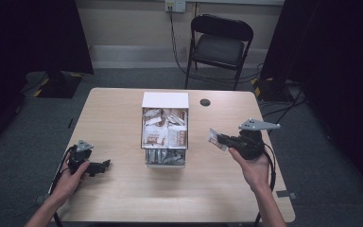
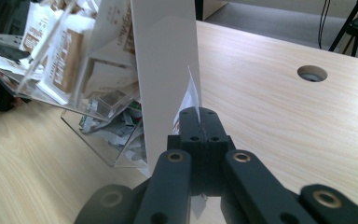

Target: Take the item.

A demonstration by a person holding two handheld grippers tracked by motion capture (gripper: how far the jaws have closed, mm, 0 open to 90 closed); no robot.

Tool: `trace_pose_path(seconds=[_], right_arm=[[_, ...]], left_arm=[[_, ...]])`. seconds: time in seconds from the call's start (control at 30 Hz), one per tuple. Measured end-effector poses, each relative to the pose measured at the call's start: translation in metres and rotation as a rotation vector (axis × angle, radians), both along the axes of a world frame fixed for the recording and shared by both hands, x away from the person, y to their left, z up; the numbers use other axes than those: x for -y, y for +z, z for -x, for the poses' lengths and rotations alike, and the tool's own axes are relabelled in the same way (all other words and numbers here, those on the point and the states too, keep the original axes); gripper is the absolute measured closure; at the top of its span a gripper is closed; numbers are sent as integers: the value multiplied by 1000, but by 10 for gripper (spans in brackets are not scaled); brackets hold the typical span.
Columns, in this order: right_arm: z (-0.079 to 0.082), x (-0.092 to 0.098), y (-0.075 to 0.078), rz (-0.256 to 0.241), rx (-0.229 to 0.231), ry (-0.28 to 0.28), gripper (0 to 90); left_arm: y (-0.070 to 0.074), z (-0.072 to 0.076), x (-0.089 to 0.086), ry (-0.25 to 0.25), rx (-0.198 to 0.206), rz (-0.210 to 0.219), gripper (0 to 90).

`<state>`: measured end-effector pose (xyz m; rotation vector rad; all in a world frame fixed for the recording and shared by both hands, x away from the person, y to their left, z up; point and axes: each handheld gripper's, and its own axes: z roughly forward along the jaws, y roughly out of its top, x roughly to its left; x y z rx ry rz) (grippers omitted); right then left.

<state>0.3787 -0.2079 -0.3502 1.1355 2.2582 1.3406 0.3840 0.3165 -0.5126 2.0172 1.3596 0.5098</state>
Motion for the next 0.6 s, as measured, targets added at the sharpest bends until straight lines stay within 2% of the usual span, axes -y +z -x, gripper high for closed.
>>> trace_pose_path(seconds=[0.6], right_arm=[[-13, -12, -35, 37, -58, 18, 900]], left_arm=[[0, 0, 0, 0, 0, 0, 0]])
